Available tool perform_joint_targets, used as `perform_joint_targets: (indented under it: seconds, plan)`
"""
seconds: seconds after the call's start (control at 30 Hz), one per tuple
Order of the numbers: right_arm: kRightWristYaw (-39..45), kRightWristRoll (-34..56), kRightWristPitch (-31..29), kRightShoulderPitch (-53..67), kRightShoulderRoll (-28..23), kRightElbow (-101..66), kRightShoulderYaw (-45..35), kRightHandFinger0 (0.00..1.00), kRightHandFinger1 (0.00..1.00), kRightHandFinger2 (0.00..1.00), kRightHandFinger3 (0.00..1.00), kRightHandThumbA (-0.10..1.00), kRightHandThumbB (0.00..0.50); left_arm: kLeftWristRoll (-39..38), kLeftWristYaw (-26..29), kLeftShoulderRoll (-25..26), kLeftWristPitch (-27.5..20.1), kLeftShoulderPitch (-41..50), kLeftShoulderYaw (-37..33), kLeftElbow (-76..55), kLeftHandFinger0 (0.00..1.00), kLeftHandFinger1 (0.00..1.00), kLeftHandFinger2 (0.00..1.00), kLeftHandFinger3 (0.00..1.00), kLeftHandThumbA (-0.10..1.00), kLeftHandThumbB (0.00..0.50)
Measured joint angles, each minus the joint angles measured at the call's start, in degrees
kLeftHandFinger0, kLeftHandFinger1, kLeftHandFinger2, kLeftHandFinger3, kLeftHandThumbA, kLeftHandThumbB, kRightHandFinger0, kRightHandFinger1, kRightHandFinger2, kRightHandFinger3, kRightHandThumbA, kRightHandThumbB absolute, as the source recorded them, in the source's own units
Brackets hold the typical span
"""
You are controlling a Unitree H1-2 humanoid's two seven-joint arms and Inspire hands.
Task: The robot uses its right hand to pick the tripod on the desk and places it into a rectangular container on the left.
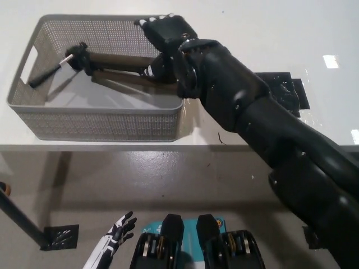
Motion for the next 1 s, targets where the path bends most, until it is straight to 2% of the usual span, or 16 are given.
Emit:
perform_joint_targets:
  seconds: [0.1,0.2,0.23,0.27,0.33,0.5,0.53,0.57,0.63,0.7,0.73,0.77,0.87,0.9,1.0]
  plan:
    - [0.69,0.03,0.76,-0.07,-0.30,-0.17,-0.25,1.00,1.00,1.00,1.00,1.00,0.500,0.12,-0.02,0.00,0.00,-0.02,-0.01,0.02,1.00,1.00,1.00,1.00,1.00,0.500]
    - [1.24,0.29,0.98,-0.46,-0.82,-0.92,-1.31,1.00,1.00,1.00,1.00,1.00,0.488,0.11,-0.12,0.00,0.00,-0.19,-0.01,0.15,1.00,1.00,1.00,1.00,1.00,0.500]
    - [1.41,0.45,0.98,-0.57,-1.14,-1.78,-2.10,1.00,1.00,1.00,1.00,1.00,0.497,0.11,-0.17,0.00,0.00,-0.29,-0.01,0.16,1.00,1.00,1.00,1.00,1.00,0.500]
    - [1.51,0.83,0.80,-0.72,-1.52,-2.83,-3.19,1.00,1.00,1.00,1.00,1.00,0.479,0.10,-0.20,-0.01,-0.01,-0.41,-0.01,0.16,1.00,1.00,1.00,1.00,1.00,0.500]
    - [1.51,2.53,-0.22,-0.75,-2.35,-5.52,-7.24,1.00,1.00,1.00,1.00,1.00,0.492,0.15,-0.18,-0.02,-0.01,-0.58,0.00,0.15,1.00,1.00,1.00,1.00,1.00,0.500]
    - [1.99,8.34,-1.50,-0.67,-5.23,-14.46,-19.01,1.00,1.00,1.00,1.00,1.00,0.418,0.43,-0.17,-0.19,0.00,-0.68,0.00,0.17,1.00,1.00,1.00,1.00,1.00,0.500]
    - [2.19,9.48,-1.46,-0.51,-5.84,-16.56,-21.01,1.00,1.00,1.00,1.00,1.00,0.478,0.47,-0.18,-0.25,0.00,-0.71,0.01,0.18,1.00,1.00,1.00,1.00,1.00,0.500]
    - [2.34,10.23,-1.32,-0.42,-6.27,-18.47,-22.38,1.00,1.00,1.00,1.00,1.00,0.489,0.50,-0.18,-0.29,0.00,-0.73,0.01,0.19,1.00,1.00,1.00,1.00,1.00,0.500]
    - [2.63,11.68,-1.00,-0.09,-7.36,-22.77,-24.85,1.00,1.00,1.00,1.00,1.00,0.354,0.59,-0.18,-0.33,0.01,-0.83,0.01,0.28,1.00,1.00,1.00,1.00,1.00,0.500]
    - [2.92,12.93,-0.65,0.67,-8.28,-26.63,-26.84,1.00,1.00,1.00,1.00,1.00,0.402,0.70,-0.18,-0.32,0.02,-0.92,0.02,0.40,1.00,1.00,1.00,1.00,1.00,0.500]
    - [3.07,13.51,-0.40,1.29,-8.67,-28.54,-27.74,1.00,1.00,1.00,1.00,1.00,0.384,0.73,-0.18,-0.32,0.02,-0.95,0.02,0.45,1.00,1.00,1.00,1.00,1.00,0.500]
    - [3.18,14.04,-0.19,2.09,-9.07,-30.68,-28.65,1.00,1.00,1.00,1.00,1.00,0.416,0.74,-0.18,-0.32,0.03,-0.98,0.02,0.50,1.00,1.00,1.00,1.00,1.00,0.500]
    - [3.38,15.59,0.38,5.56,-10.01,-36.39,-31.16,1.00,1.00,1.00,1.00,1.00,0.426,0.76,-0.19,-0.32,0.03,-1.06,0.03,0.72,1.00,1.00,1.00,1.00,1.00,0.500]
    - [3.40,15.83,0.51,6.54,-10.21,-37.65,-31.59,1.00,1.00,1.00,1.00,1.00,0.380,0.76,-0.19,-0.32,0.04,-1.07,0.03,0.75,1.00,1.00,1.00,1.00,1.00,0.500]
    - [3.42,17.43,1.18,13.32,-11.18,-44.08,-34.17,1.00,1.00,1.00,1.00,1.00,0.421,0.76,-0.19,-0.31,0.05,-1.16,0.04,1.01,1.00,1.00,1.00,1.00,1.00,0.500]
